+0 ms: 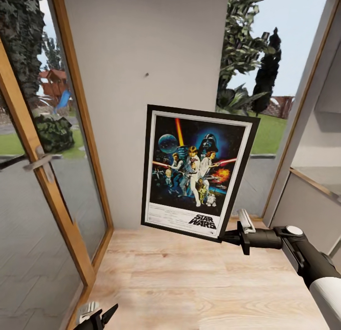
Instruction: Pick up the poster from the kitchen countertop and hang it on one of the wall nails in the kitchen.
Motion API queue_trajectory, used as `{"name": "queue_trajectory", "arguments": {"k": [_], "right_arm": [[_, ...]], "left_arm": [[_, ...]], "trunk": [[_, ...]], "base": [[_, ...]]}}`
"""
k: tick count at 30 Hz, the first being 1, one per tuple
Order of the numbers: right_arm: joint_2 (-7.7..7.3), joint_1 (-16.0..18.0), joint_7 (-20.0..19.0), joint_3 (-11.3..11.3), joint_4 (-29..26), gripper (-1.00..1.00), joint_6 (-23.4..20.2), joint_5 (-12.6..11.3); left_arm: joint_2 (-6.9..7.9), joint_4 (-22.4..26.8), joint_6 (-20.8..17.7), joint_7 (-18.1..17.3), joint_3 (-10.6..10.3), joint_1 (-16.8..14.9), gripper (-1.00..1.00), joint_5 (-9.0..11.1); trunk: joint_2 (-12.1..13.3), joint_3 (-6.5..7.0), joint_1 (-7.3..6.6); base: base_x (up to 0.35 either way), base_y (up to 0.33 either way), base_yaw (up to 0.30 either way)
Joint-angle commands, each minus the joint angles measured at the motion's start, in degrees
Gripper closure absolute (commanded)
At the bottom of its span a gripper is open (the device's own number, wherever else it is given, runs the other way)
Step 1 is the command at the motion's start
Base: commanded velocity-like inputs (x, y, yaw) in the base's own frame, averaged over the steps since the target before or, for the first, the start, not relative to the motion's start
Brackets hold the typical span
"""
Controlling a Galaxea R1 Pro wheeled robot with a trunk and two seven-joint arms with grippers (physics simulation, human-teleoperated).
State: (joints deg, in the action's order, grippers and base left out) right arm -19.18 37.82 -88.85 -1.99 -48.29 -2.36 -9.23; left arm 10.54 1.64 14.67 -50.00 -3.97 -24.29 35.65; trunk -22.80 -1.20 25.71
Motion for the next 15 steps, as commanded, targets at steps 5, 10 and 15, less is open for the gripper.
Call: {"name": "queue_trajectory", "arguments": {"k": [5, 10, 15], "right_arm": [[-0.07, 0.04, -0.18, -0.2, 0.03, 1.0, -0.45, -0.35], [-0.07, 0.04, -0.18, -0.2, 0.03, 1.0, -0.45, -0.35], [-0.07, 0.03, -0.18, -0.2, 0.03, 1.0, -0.45, -0.35]], "left_arm": [[0.01, -0.06, 0.36, -0.1, -0.42, -0.06, -1.0, 0.3], [0.01, -0.06, 0.36, -0.1, -0.42, -0.05, -1.0, 0.3], [0.01, -0.06, 0.36, -0.1, -0.42, -0.05, -1.0, 0.3]], "trunk": [[-0.12, -0.13, 0.07], [-0.12, -0.13, 0.07], [-0.12, -0.13, 0.07]], "base": [[0.334, 0.0, 0.0], [0.335, 0.0, 0.0], [0.335, 0.0, 0.0]]}}
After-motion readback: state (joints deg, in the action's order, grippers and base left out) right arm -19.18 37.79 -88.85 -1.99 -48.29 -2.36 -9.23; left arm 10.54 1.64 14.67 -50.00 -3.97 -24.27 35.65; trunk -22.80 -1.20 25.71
